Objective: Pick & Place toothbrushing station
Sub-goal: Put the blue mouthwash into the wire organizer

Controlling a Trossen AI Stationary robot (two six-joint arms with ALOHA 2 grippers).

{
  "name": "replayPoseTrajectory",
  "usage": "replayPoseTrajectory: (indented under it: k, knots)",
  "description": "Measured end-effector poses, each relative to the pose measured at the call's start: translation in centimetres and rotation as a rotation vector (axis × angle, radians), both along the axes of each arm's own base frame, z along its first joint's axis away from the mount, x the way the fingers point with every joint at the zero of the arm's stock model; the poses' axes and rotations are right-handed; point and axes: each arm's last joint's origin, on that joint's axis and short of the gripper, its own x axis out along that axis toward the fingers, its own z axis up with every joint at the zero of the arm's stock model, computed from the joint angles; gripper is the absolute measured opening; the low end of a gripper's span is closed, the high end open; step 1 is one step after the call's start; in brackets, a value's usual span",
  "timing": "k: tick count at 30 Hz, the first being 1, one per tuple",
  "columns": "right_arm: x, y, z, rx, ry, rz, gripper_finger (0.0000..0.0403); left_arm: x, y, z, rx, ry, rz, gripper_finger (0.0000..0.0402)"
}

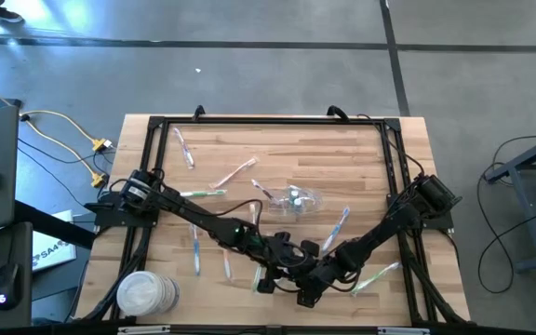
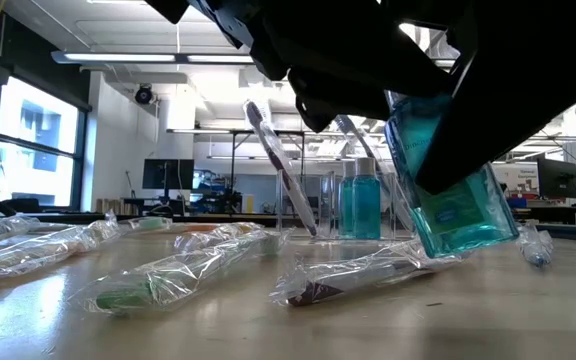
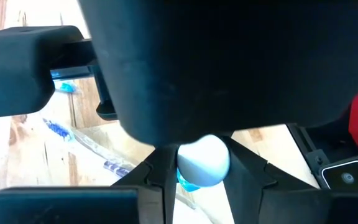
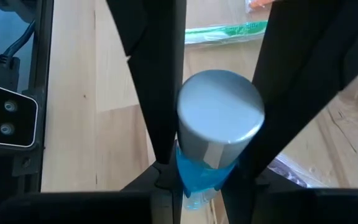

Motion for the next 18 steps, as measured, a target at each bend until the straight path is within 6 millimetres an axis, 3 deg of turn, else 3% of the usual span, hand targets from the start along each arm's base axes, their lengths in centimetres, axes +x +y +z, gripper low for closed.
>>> replayPoseTrajectory:
  k: [8, 18]
  knots:
    - [-0.03, 0.07, -0.02, 0.015, 0.011, 0.019, 0.0075, -0.02, 0.00, -0.05, 0.010, -0.001, -0.012, 0.0093]
    - [-0.07, 0.14, 0.00, 0.029, 0.017, 0.016, 0.0168, -0.10, -0.02, -0.19, 0.009, 0.011, -0.019, 0.0093]
